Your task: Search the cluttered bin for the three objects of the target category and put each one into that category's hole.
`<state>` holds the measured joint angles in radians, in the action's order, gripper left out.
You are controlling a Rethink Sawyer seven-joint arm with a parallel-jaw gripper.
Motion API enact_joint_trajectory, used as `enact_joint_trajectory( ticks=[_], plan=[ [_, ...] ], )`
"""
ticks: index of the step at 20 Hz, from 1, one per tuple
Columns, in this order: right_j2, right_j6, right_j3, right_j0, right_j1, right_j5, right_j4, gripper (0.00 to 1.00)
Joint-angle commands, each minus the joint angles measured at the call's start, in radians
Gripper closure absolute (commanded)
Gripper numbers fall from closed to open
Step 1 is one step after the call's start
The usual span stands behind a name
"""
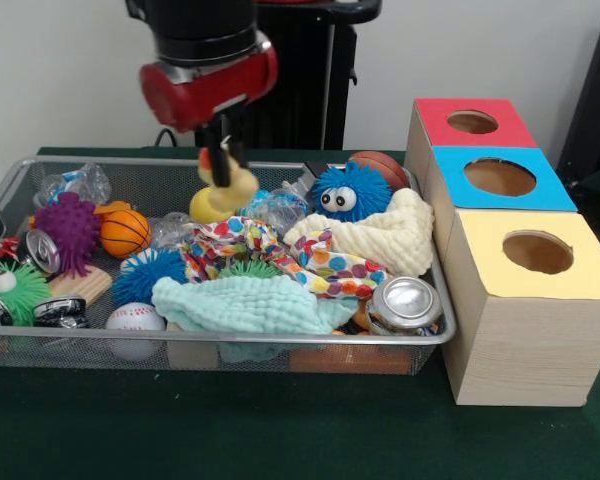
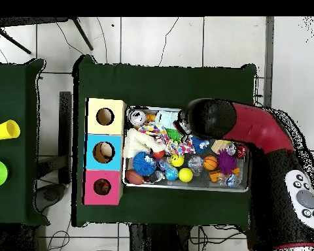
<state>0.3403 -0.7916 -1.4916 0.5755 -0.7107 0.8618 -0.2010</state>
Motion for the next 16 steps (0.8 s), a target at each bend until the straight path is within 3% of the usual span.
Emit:
enact_joint_trajectory(
  ticks=[1,8,16],
  plan=[
    [0.003,-0.309,-0.212,-0.046,-0.009,-0.004,0.118,1.0],
    [-0.022,-0.384,-0.313,-0.115,-0.032,-0.136,0.205,1.0],
    [-0.062,-0.342,-0.389,-0.174,-0.058,-0.169,0.209,1.0]
  ],
)
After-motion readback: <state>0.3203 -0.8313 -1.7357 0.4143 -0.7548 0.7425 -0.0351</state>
